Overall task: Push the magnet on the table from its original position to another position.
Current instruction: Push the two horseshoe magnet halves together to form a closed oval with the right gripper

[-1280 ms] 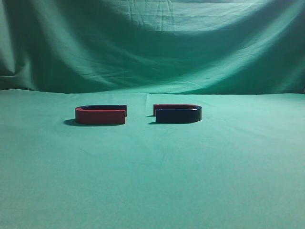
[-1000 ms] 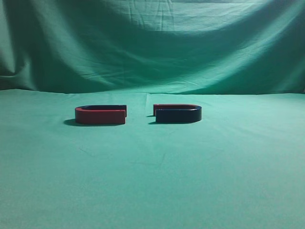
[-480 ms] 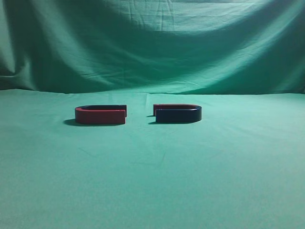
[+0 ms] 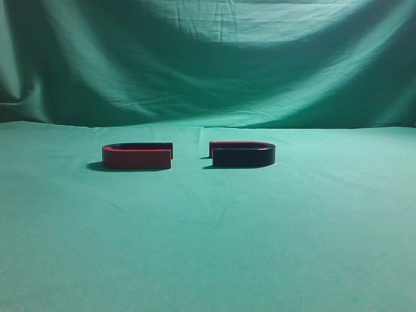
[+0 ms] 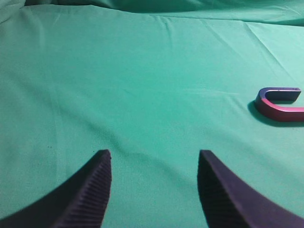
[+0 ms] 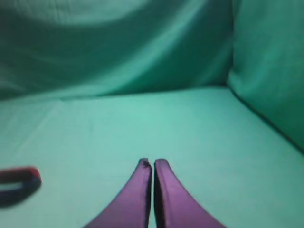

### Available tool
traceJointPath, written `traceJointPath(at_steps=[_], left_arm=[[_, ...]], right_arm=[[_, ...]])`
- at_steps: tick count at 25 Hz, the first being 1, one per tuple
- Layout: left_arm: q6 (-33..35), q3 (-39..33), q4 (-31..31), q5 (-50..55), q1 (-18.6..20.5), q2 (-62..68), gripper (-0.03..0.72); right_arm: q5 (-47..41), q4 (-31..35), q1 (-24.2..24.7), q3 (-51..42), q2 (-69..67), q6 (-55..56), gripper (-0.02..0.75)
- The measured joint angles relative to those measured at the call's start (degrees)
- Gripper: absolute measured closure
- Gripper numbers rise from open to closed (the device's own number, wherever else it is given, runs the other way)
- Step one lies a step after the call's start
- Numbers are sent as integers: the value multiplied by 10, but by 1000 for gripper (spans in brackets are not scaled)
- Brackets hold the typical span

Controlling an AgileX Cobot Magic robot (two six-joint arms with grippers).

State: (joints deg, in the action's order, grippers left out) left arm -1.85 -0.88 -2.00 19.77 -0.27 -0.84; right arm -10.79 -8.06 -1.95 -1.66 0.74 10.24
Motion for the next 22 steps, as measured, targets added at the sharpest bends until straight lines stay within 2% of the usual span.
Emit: traceJointPath(at_steps=[5, 7, 10, 12, 17, 22], left_arm=[[0, 0, 0, 0, 0, 0, 316], [0, 0, 0, 0, 0, 0, 316], [0, 0, 0, 0, 0, 0, 316], [0, 0, 0, 0, 0, 0, 316], [0, 0, 0, 0, 0, 0, 316], [0, 0, 0, 0, 0, 0, 316]], right_arm=[[228, 0, 0, 0, 0, 20, 738], [230, 0, 0, 8, 0, 27, 738], [125, 0, 0, 67, 0, 44, 738], [24, 1, 0, 120, -21, 51, 738], [-199, 8, 0, 245, -137, 54, 738], [-374, 33, 0, 325, -271, 54, 738]])
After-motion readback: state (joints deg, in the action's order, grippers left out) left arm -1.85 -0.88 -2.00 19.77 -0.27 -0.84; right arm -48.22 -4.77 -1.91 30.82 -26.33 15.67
